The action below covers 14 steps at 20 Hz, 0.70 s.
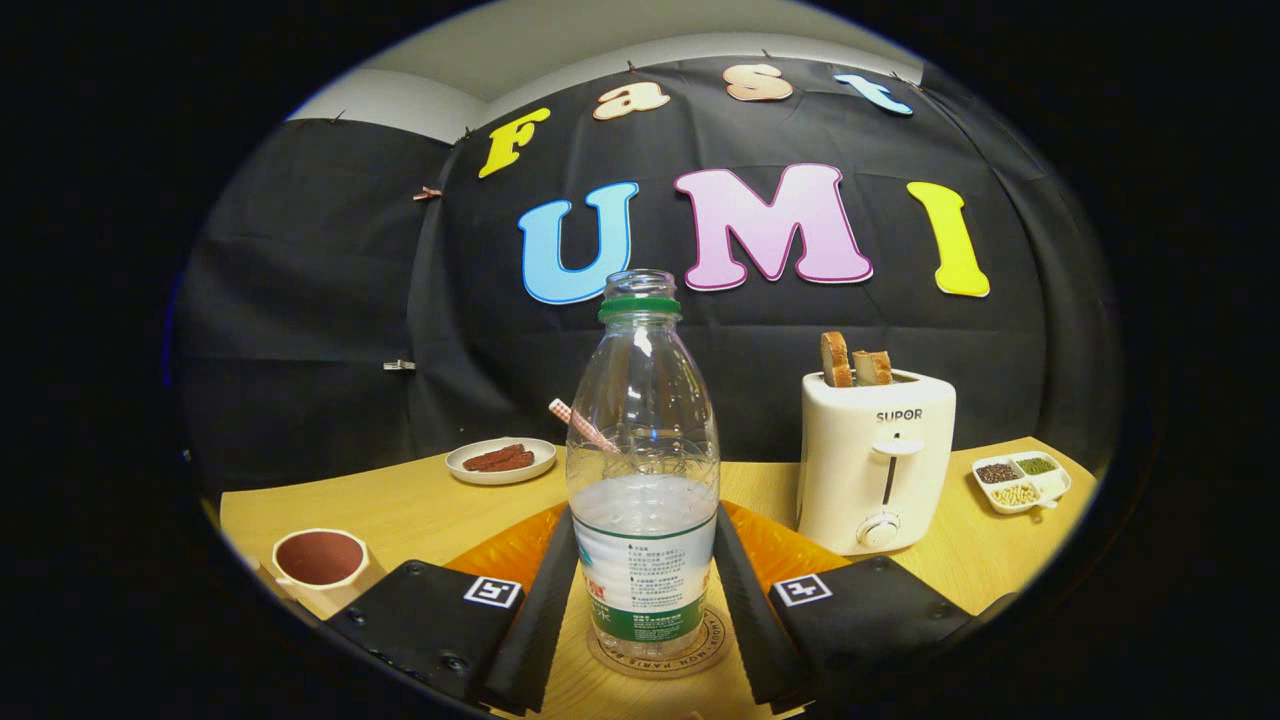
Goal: Take the bottle from table, then pour the juice into the cup, finally place the bottle on the coaster
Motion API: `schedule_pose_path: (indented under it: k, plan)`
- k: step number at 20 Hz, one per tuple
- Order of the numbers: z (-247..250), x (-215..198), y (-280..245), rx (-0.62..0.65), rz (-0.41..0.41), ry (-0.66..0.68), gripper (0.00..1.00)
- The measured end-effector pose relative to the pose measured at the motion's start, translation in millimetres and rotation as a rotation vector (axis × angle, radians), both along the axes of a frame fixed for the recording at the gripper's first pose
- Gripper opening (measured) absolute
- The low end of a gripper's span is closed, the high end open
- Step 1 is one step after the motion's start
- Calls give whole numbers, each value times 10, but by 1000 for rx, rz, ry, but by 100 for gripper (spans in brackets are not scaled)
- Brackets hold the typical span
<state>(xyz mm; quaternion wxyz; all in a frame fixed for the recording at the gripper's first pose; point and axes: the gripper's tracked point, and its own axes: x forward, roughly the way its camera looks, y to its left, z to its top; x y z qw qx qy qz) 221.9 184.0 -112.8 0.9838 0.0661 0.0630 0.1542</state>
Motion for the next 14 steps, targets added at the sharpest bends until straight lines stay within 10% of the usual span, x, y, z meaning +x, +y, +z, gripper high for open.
schedule_pose_path:
  k: [14]
  plan:
    - [-79, -3, -23, -13, -2, 3, 80]
